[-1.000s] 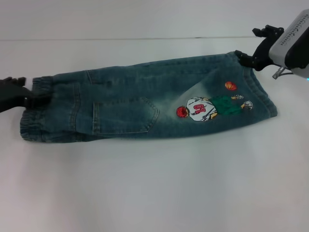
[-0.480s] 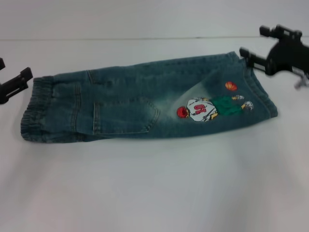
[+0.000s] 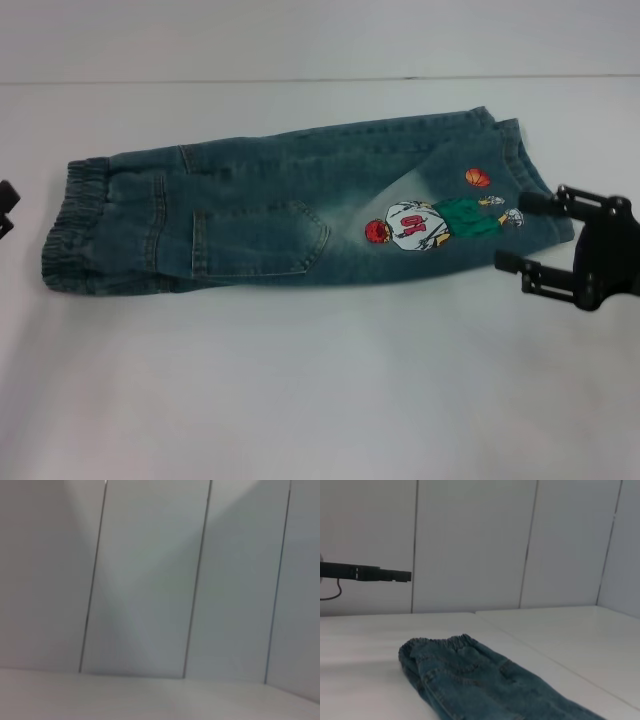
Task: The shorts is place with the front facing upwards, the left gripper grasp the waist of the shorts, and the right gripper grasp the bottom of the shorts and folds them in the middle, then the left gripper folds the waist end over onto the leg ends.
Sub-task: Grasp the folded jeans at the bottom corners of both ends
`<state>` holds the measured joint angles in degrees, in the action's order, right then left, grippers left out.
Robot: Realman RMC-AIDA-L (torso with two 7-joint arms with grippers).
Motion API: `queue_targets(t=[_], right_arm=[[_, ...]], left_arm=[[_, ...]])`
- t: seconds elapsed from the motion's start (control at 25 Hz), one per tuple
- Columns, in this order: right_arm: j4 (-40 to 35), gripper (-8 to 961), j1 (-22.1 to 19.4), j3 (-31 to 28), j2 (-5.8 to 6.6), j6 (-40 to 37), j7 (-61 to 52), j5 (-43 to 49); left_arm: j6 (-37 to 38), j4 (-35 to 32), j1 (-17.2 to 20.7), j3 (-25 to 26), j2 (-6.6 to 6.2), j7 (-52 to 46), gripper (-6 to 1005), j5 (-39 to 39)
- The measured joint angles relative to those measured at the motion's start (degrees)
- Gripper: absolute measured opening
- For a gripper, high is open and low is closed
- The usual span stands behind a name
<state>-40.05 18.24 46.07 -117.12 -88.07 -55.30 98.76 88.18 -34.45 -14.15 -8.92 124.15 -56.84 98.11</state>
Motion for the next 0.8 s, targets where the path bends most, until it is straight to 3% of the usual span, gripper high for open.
queue_targets(t=[0.28,0.48,0.8], right_arm=[[1.18,742,-1.54,0.15,-2.0,-0.94,5.58,3.23],[1.55,743,-0.76,0.71,-2.36,-2.09,6.23,4.54],[1.69,742,-0.5,1.3,-2.41,-2.74,6.28,4.6]], left_arm=[[-5.19,-0.31,0.74,-0.15,-0.12,1.54,841,5.15],[-10.93,-1.75,-0.08,-0.29,-0.22,2.86,841,12.41],[-12.27,-2.75,-0.84,-1.0,-0.4,3.47,842,19.54]])
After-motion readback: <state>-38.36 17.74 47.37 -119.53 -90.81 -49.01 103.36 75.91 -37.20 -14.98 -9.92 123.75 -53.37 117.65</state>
